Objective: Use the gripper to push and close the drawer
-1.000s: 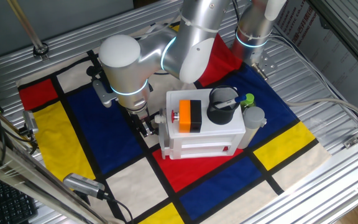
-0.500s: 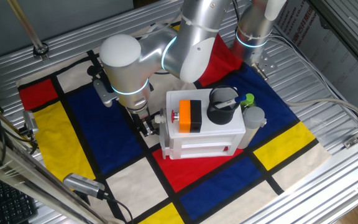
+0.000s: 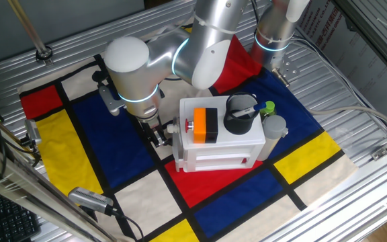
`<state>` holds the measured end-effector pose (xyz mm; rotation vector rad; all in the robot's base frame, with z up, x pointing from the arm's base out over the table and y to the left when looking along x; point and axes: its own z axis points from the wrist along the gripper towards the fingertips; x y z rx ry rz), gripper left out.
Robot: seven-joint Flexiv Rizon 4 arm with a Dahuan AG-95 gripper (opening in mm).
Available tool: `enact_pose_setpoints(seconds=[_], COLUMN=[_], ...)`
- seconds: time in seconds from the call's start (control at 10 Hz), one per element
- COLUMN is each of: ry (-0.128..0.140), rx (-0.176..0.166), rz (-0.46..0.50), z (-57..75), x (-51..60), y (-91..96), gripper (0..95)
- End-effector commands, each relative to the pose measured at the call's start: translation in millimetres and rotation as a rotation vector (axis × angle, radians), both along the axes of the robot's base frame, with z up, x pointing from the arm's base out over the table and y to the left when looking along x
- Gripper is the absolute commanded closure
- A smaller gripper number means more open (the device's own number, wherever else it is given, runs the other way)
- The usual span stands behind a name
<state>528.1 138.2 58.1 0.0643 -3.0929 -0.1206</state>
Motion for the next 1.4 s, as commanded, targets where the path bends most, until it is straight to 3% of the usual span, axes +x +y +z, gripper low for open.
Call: enact_pose_setpoints(seconds=[0.1, 1.4], ry=[-0.001, 0.004], rx=[0.0, 0.009], rz=[0.0, -0.008], z=[-0.2, 0.3], x=[0.5, -2.5], y=[0.5, 3.7], gripper=[95.0, 95.0])
